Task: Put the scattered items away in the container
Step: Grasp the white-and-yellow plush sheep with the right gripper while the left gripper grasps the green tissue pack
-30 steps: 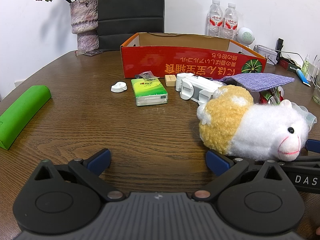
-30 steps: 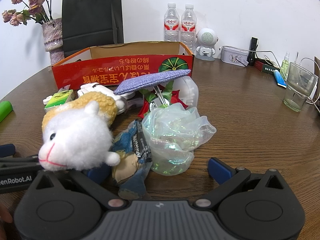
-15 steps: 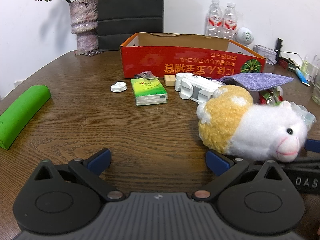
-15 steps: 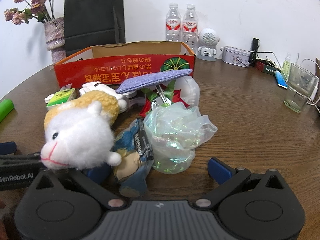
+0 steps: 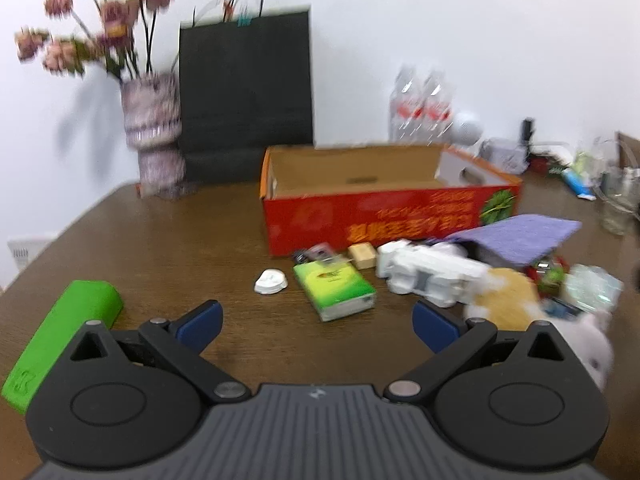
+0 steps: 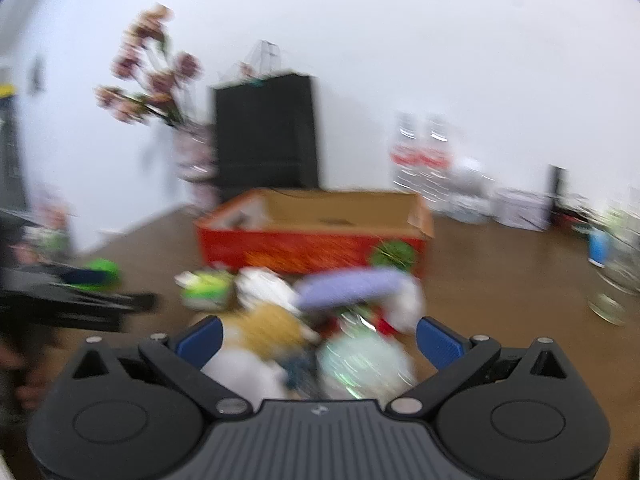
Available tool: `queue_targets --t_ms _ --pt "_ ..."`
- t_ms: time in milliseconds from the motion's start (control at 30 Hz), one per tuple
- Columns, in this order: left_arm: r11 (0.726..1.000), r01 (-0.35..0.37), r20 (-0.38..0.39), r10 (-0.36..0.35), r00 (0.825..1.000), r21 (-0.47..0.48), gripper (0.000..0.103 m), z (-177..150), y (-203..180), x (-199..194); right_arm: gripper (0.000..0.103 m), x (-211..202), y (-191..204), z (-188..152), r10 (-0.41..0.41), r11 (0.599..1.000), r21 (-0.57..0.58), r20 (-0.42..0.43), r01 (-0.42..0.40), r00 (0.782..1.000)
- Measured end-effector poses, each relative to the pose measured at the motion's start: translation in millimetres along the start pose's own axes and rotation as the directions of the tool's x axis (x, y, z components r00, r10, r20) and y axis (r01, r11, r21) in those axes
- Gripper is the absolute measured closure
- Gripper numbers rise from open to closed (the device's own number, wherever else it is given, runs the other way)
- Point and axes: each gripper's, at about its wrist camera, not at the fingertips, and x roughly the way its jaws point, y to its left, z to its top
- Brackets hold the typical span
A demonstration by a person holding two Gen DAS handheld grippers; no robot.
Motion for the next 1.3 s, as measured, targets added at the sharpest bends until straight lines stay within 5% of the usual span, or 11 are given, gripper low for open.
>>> queue_targets --t_ms 233,533,600,733,767,800,833,967,1033,1100,1300 --pt "0.994 0.106 -0.087 -0.106 0.990 -0.003 0.002 21.1 -0.7 53.6 0.036 68.5 50.2 -21.1 0.101 0.966 -0.209 -0.235 -0.151 0.967" --pt "0.992 0.119 -0.117 -0.115 0.986 0.028 0.067 14.6 -12.7 68.1 0.054 64.6 25.5 -21.7 0.112 0.986 -0.099 -0.216 -0.136 0.970" --pt "0.988 0.152 -0.129 -0.149 0.980 0.007 0.101 15.1 -8.9 60.2 0.055 65.5 23.5 -22.4 0.125 0.987 -0.072 -0.209 -0.143 0.970" --pt "0.991 0.137 -0.118 -0.136 0.984 0.005 0.093 15.2 -6.1 43.3 0.055 56.2 20.9 -20.4 0.140 0.987 -0.057 -0.163 -0.151 0.977" --pt "0.994 0.109 -0.112 -0.106 0.988 0.015 0.068 14.4 -7.1 43.6 0.055 53.2 21.7 -19.3 0.140 0.987 -0.058 -0.153 -0.150 0.978" --pt "0.997 0.072 -0.103 -0.068 0.992 0.033 0.019 13.6 -9.3 45.6 0.055 51.0 22.7 -18.3 0.140 0.987 -0.060 -0.146 -0.150 0.979" --pt "0.997 0.042 -0.087 -0.037 0.996 0.059 0.000 13.9 -12.9 47.8 0.055 48.6 23.7 -17.6 0.142 0.987 -0.061 -0.141 -0.151 0.980" --pt "0.985 0.011 -0.070 0.001 0.998 0.172 0.006 16.3 -28.9 64.7 0.055 40.5 28.6 -17.1 0.143 0.986 -0.065 -0.133 -0.152 0.981" --pt "0.985 0.025 -0.118 -0.005 0.993 0.170 0.047 15.2 -30.4 75.4 0.055 38.5 30.3 -18.7 0.142 0.987 -0.062 -0.132 -0.151 0.981" --pt "0.990 0.028 -0.135 -0.009 0.991 0.141 0.058 12.4 -27.0 73.6 0.055 38.2 30.7 -20.6 0.144 0.987 -0.051 -0.139 -0.152 0.980" --pt "0.963 0.264 -0.106 -0.269 0.957 -0.057 0.068 23.3 -2.8 22.5 0.055 41.7 31.8 -23.5 0.159 0.985 -0.034 -0.158 -0.167 0.975"
